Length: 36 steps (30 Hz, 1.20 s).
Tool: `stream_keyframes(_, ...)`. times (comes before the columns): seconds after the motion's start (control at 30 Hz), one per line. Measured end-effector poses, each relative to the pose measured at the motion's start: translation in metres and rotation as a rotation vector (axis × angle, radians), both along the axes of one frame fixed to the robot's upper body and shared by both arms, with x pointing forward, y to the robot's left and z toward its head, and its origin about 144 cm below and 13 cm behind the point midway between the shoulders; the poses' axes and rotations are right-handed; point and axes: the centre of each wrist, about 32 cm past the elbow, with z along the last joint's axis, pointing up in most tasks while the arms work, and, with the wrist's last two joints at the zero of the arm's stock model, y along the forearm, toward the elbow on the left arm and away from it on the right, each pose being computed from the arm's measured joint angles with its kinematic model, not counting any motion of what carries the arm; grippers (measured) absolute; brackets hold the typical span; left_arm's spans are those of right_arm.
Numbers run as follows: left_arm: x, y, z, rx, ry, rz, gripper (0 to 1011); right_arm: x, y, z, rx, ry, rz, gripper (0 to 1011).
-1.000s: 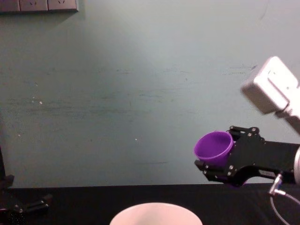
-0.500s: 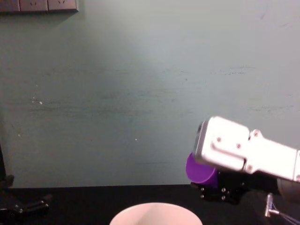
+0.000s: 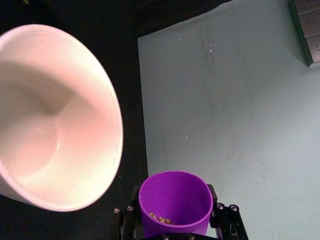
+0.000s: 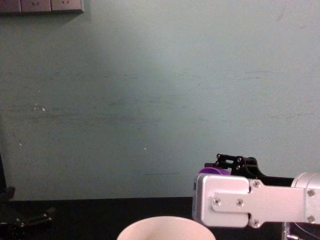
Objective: Pick up the cup and pour the mung beans from the cup into the bowl.
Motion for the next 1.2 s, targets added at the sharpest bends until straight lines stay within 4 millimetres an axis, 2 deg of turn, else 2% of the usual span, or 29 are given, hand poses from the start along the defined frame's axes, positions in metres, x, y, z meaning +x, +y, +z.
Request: stream_keyframes(1.2, 0.000, 0.000, 0.000, 0.000, 0.000, 0.000, 1000, -0.016, 0.026, -0.003, -0.293, -0.183, 0.061, 739)
